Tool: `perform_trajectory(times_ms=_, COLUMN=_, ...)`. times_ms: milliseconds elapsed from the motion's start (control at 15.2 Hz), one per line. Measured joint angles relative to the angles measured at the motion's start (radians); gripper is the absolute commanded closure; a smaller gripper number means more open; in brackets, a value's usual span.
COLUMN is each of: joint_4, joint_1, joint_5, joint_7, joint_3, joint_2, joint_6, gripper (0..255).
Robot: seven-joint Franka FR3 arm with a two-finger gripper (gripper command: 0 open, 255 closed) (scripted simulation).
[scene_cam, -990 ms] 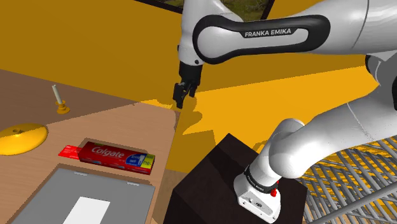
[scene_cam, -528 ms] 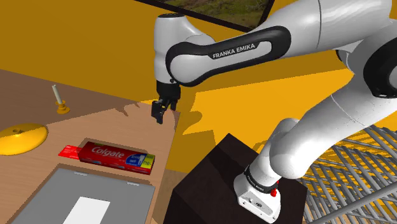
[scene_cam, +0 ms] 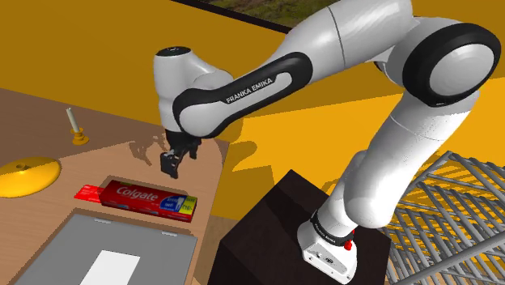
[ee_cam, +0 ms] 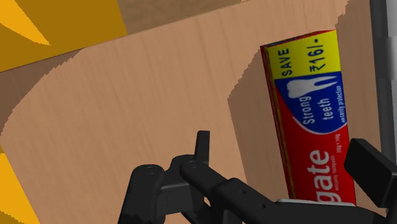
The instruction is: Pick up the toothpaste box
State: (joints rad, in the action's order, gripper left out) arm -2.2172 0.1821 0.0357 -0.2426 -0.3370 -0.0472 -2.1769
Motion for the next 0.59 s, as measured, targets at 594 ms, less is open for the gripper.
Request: perform_trajectory(times_ms=594, joint_4=0.222, joint_1=0.097, joint_5=0.138, joint_7=-0.13, joint_3=-0.011, joint_2=-0.34, joint_6=-0.079, gripper=0)
